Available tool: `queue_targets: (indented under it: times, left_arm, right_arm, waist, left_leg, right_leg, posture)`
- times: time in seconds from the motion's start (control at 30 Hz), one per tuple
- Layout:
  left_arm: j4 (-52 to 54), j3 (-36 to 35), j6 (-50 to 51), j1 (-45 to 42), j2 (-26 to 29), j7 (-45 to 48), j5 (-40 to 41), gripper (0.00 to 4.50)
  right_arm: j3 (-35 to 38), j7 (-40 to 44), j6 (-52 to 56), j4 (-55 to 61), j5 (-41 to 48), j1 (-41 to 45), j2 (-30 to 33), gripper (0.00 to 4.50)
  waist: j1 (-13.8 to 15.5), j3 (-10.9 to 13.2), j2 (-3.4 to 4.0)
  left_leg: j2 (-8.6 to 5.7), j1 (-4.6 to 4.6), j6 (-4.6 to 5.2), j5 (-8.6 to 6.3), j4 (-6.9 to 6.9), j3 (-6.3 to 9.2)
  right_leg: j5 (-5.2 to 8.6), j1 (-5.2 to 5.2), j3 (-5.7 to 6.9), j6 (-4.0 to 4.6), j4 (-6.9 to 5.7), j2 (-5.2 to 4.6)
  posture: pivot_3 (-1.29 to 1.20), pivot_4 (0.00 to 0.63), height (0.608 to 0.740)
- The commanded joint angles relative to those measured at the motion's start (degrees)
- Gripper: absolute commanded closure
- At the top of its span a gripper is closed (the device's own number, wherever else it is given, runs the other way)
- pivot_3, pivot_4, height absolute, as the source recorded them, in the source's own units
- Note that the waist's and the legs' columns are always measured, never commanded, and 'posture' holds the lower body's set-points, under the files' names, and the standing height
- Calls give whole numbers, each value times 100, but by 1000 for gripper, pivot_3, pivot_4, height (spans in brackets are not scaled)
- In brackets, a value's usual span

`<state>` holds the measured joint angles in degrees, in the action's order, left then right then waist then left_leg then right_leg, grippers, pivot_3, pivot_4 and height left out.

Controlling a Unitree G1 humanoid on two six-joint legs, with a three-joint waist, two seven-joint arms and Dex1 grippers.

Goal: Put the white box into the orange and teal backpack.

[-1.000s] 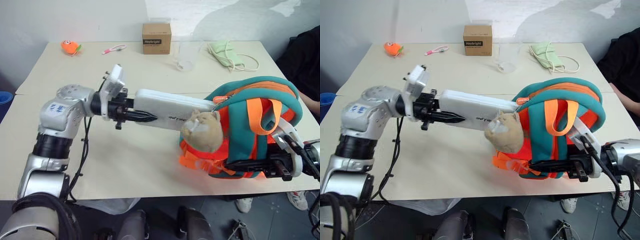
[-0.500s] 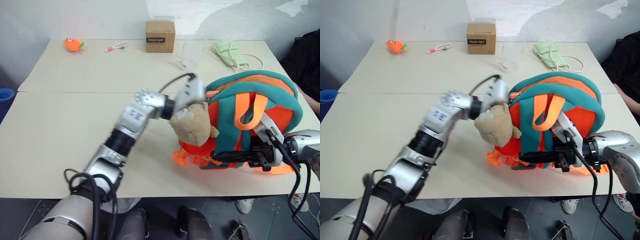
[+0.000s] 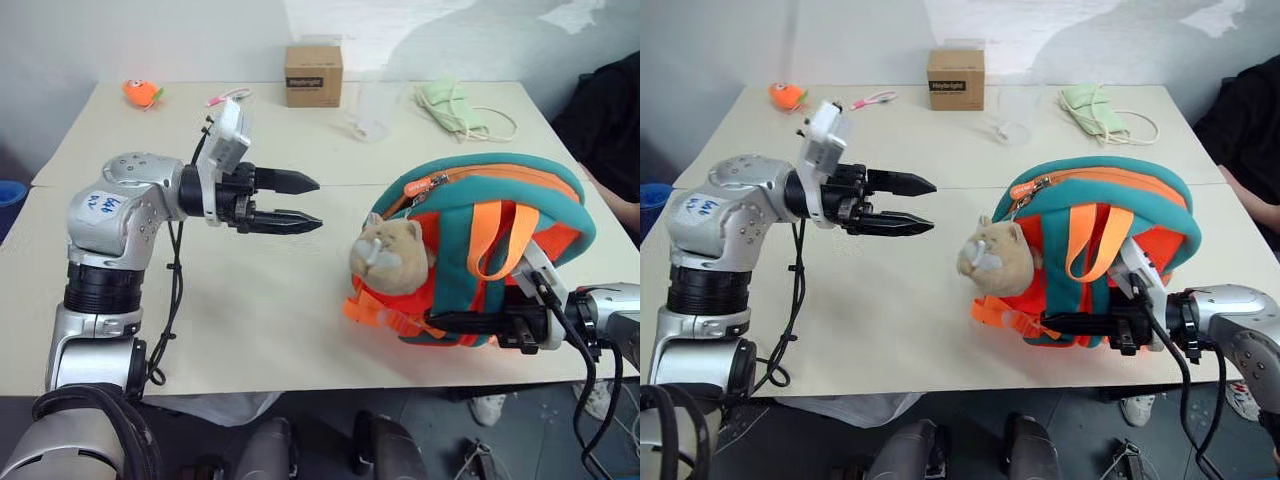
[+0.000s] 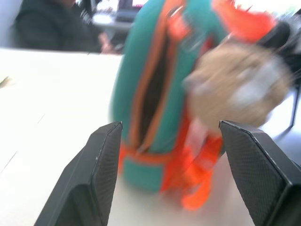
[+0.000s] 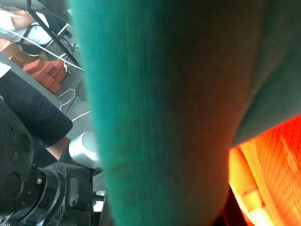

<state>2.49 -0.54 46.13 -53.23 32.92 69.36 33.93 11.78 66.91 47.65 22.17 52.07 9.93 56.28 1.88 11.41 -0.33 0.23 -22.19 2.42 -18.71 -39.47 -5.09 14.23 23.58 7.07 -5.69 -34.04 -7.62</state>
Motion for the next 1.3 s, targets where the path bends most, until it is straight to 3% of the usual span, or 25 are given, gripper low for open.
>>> queue_targets:
  times: [0.03, 0.27, 0.37, 0.5, 0.73, 1.0, 1.2, 1.3]
  left_arm:
    - [675, 185, 285, -65, -242, -296, 332, 1056]
    - [647, 1329, -239, -35, -393, -613, -578, 1056]
    - [425, 1163, -202, -95, -556, -665, -421, 1581]
    - [383, 1109, -211, -93, -486, -556, -400, 2670]
    - [-151, 736, -303, -261, -78, -299, -415, 4426]
    - [-2252, 919, -2170, -607, 824, 187, -1568, 4436]
    - [-3235, 2114, -4939, -283, 600, -768, -3698, 4436]
    - [-2650, 2376, -5161, 332, -125, -891, -3648, 4436]
  right_arm:
    - [68, -103, -52, 100, 27, 71, -72, 4438]
    - [140, -347, 48, 202, 264, 171, -271, 4438]
    - [176, -422, 42, 231, 290, 115, -297, 4438]
    - [215, -469, 9, 251, 293, 23, -301, 4438]
    - [618, -497, 13, 249, 431, -277, -231, 4438]
    - [1168, -351, 7, 293, 464, -885, -115, 4438]
    - [1165, -397, -45, 244, 430, -989, -195, 4438]
    - [1063, -454, -148, 122, 325, -922, -277, 4438]
  waist:
    - [-24, 0, 0]
    - [-52, 0, 0]
    - [-42, 0, 0]
    - [-42, 0, 0]
    - [-50, 0, 0]
    - [-50, 0, 1]
    - [-15, 0, 1]
    - [-23, -1, 1]
  left_leg:
    - [-5, -1, 4, -1, -1, -3]
    - [-7, 7, 6, 2, -1, -22]
    - [-7, 6, 7, 2, -1, -24]
    - [-8, 4, 9, 2, -1, -23]
    - [-7, 4, 10, 2, -2, -23]
    - [-8, 6, 15, -2, 0, -36]
    - [-17, 1, 28, -9, 0, -34]
    - [-19, -2, 37, -14, 0, -36]
  right_leg:
    - [-4, 0, -7, -7, 3, 0]
    - [-8, 8, -21, -14, 1, 11]
    - [-7, 10, -23, -13, 4, 9]
    - [-7, 10, -30, -13, 5, 6]
    - [-8, 11, -28, -13, 2, 7]
    - [-7, 17, 9, -14, 2, 10]
    - [-11, 14, 14, -19, 7, -5]
    - [-17, 14, 9, -29, 11, -12]
  posture:
    - [0, 150, 740]
    - [0, 150, 740]
    - [0, 150, 740]
    - [0, 150, 740]
    - [0, 150, 740]
    - [0, 150, 740]
    - [0, 150, 740]
    - [0, 150, 740]
